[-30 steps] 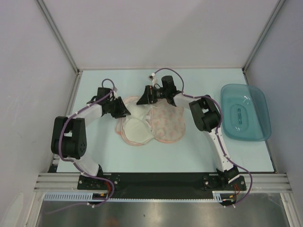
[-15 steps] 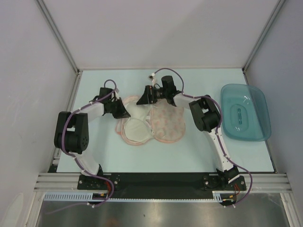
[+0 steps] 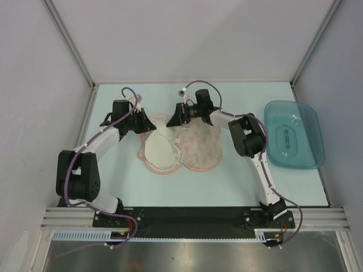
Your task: Place the bra in the laundry bag and zip it closed
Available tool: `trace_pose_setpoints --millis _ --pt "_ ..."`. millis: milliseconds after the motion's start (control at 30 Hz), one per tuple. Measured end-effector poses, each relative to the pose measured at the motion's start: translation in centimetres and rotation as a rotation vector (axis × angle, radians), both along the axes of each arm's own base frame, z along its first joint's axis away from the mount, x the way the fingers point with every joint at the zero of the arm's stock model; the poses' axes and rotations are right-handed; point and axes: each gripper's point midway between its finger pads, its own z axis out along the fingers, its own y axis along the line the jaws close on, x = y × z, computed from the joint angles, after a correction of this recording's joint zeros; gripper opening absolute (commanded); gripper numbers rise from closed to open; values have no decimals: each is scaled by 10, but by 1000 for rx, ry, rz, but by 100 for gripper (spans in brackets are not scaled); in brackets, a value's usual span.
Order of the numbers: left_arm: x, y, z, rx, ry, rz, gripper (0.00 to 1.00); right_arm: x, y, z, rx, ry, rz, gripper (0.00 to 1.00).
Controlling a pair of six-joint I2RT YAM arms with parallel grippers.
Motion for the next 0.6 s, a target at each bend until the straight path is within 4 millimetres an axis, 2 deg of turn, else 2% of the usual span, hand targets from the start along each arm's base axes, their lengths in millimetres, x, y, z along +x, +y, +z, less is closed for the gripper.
trace_pose_setpoints --millis 300,600 --pt "-5 -8 -2 2 -18 -51 0 -2 0 13 43 -30 46 100" --pt "-13 -18 13 -5 -79 -94 0 0 1 30 102 -53 67 100"
